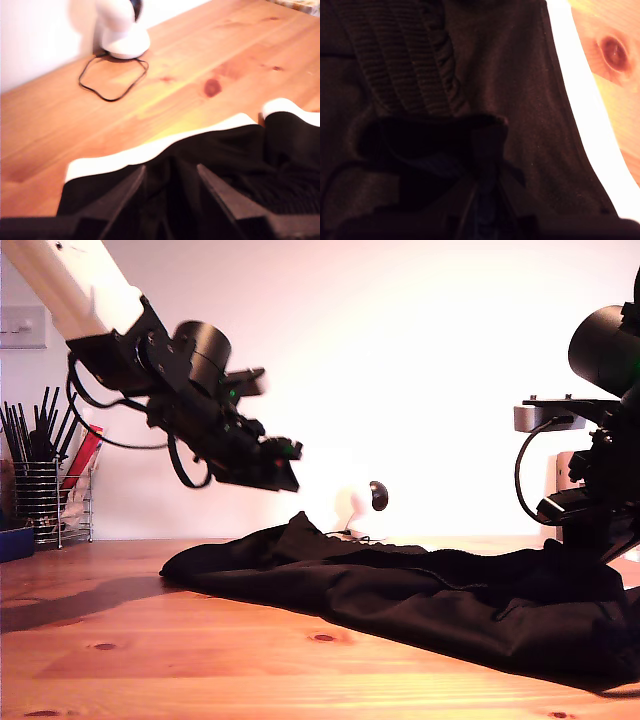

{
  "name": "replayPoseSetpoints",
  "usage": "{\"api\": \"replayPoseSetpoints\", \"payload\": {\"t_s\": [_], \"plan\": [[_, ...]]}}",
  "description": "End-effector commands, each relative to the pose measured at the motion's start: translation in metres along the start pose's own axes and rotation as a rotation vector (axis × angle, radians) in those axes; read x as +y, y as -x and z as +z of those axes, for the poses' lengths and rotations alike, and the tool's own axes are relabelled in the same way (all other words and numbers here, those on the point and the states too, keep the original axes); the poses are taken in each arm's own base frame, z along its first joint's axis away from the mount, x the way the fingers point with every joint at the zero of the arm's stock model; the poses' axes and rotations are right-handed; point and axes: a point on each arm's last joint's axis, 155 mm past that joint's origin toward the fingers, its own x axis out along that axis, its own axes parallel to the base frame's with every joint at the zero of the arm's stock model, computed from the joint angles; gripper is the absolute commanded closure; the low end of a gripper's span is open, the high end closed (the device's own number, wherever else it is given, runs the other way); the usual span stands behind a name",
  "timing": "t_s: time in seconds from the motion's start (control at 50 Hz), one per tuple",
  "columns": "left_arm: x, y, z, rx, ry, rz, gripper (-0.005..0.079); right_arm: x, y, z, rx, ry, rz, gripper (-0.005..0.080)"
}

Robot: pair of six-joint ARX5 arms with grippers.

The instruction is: Fold the shorts in front of you. After folding it, place it to the left side.

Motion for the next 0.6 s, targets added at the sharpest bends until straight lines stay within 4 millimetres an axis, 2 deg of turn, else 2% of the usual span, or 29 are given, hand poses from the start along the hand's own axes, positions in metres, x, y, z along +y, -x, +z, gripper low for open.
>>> {"api": "replayPoseSetpoints", "payload": {"t_s": [0.0,0.14,0.2,0.32,0.58], "plan": [[-0.013,-0.003,-0.023,0.080,0.019,-0.051,0.0569,-0.002,-0.005,-0.008,0.024,-0.006,-0.002,0.0765],[-0.052,0.009,-0.065,0.253,0.109,-0.232,0.0771,-0.003,-0.005,-0.005,0.014,-0.005,-0.005,0.0765],[-0.068,0.014,-0.070,0.282,0.126,-0.295,0.0762,-0.003,-0.005,-0.004,0.008,-0.005,-0.007,0.0765],[-0.085,0.015,-0.074,0.304,0.123,-0.336,0.0762,-0.003,-0.005,-0.002,0.001,-0.005,-0.007,0.0765],[-0.121,0.007,-0.080,0.311,0.080,-0.388,0.0762,0.000,-0.005,-0.002,0.001,-0.006,0.006,0.0765]]}}
